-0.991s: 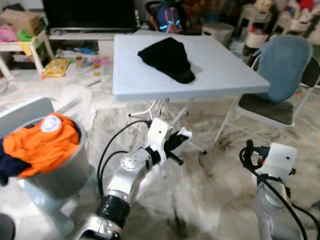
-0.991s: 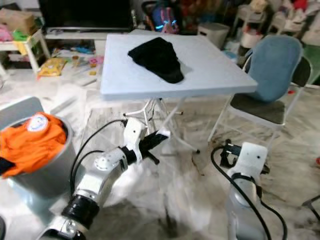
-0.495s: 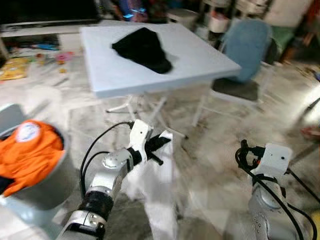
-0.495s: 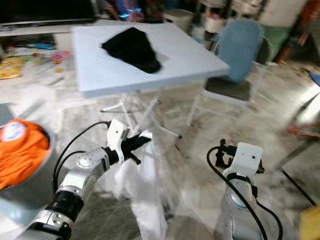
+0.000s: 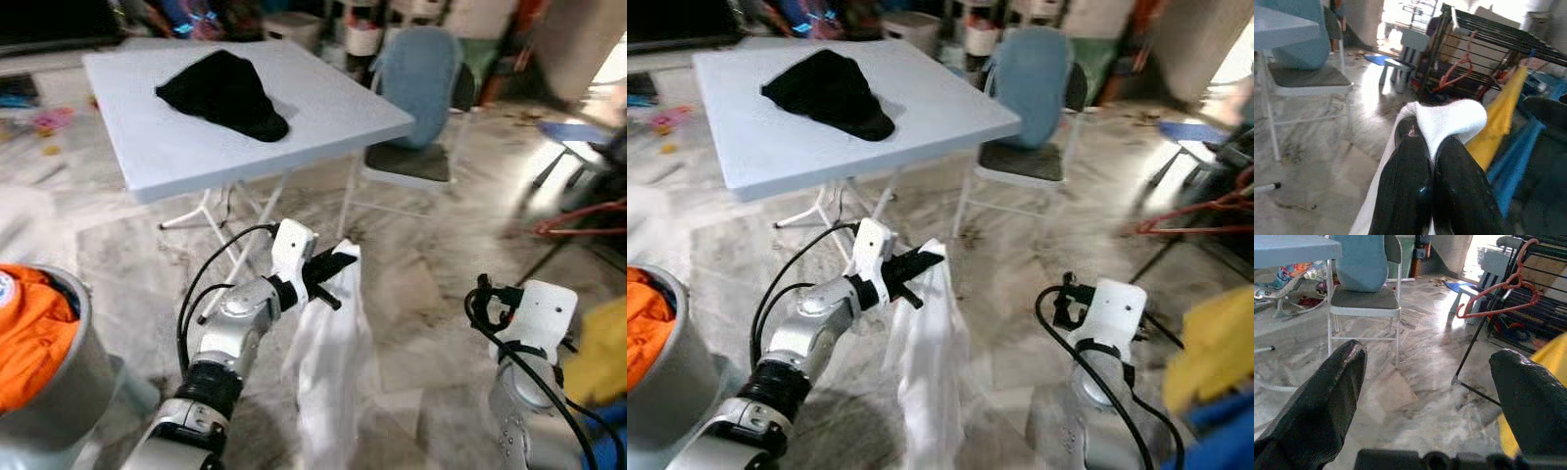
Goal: Hang hanger
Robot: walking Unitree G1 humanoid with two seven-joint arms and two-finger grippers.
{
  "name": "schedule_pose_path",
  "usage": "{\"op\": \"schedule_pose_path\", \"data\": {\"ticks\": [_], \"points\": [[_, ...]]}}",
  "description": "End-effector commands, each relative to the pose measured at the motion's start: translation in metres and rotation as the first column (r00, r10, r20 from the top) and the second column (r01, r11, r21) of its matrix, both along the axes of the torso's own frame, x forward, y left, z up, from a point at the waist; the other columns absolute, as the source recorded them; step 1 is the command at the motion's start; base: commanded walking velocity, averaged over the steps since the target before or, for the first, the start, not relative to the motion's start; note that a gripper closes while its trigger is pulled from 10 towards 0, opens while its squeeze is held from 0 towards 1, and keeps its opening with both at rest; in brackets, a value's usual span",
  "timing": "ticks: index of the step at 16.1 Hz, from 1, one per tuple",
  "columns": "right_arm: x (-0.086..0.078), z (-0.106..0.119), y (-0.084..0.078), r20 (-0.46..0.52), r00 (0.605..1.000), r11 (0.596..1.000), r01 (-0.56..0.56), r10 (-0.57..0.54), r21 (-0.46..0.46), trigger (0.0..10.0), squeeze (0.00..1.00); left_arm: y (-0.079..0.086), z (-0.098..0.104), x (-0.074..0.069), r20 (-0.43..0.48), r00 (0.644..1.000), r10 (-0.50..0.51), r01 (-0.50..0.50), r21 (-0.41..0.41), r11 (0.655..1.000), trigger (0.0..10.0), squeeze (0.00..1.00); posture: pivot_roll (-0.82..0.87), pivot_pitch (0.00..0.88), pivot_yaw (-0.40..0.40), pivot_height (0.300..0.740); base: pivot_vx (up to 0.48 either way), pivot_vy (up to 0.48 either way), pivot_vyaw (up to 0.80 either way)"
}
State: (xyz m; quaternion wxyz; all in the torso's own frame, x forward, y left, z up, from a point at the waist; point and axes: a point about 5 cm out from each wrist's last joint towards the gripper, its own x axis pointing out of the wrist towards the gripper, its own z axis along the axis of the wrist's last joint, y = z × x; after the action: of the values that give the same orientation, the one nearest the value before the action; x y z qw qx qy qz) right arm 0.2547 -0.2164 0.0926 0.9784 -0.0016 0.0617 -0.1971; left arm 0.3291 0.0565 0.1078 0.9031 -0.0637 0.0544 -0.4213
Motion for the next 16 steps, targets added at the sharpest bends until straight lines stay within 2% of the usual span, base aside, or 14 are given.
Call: {"op": "schedule_pose_path", "data": {"ticks": [1,4,6,7,10,11,13,16], "points": [[0.001,0.003,0.002,0.013,1.000,1.000,-0.005,0.005,0.002,10.0,0.00,0.002,0.008,0.004,0.034,0.999,-0.004,0.004,0.000,1.000,10.0,0.00,0.01,0.000,-0.083,0.740,0.000,0.480,0.00],[0.002,0.003,0.002,0.015,1.000,1.000,-0.001,0.001,0.002,10.0,0.00,0.002,0.010,0.004,0.063,0.998,-0.013,0.012,0.006,1.000,10.0,0.00,0.01,0.000,-0.077,0.740,0.000,0.466,-0.27],[0.001,0.003,0.003,0.018,1.000,1.000,0.002,-0.002,0.003,10.0,0.00,0.000,0.009,0.001,0.074,0.996,-0.039,0.039,0.005,0.999,10.0,0.00,0.01,0.000,-0.077,0.740,0.294,0.373,0.00],[0.001,0.003,0.002,0.019,1.000,1.000,0.005,-0.005,0.002,10.0,0.00,-0.001,0.008,0.000,0.082,0.995,-0.051,0.051,0.005,0.999,10.0,0.00,0.01,0.000,-0.075,0.740,0.401,0.262,-0.80],[0.001,0.003,0.001,0.020,1.000,1.000,0.012,-0.012,0.009,10.0,0.00,-0.002,0.007,-0.001,0.068,0.996,-0.062,0.062,0.005,0.998,10.0,0.00,0.01,0.000,-0.074,0.740,0.446,0.000,-0.80],[0.001,0.003,0.001,0.025,1.000,1.000,0.018,-0.018,0.010,10.0,0.00,-0.003,0.004,0.000,0.059,0.996,-0.061,0.059,0.028,0.998,10.0,0.00,0.01,0.000,-0.070,0.740,0.424,0.000,-0.80],[0.001,0.003,0.000,0.040,0.999,0.999,0.029,-0.030,0.018,10.0,0.00,-0.001,-0.001,0.000,0.044,0.998,-0.049,0.046,0.063,0.997,10.0,0.00,0.03,0.000,-0.039,0.740,0.000,0.000,-0.71],[0.000,0.003,-0.001,0.070,0.995,0.997,0.065,-0.068,0.042,10.0,0.00,0.009,-0.006,0.003,0.052,0.998,-0.033,0.027,0.123,0.992,10.0,0.00,0.04,0.000,0.012,0.740,0.000,0.000,0.00]]}}
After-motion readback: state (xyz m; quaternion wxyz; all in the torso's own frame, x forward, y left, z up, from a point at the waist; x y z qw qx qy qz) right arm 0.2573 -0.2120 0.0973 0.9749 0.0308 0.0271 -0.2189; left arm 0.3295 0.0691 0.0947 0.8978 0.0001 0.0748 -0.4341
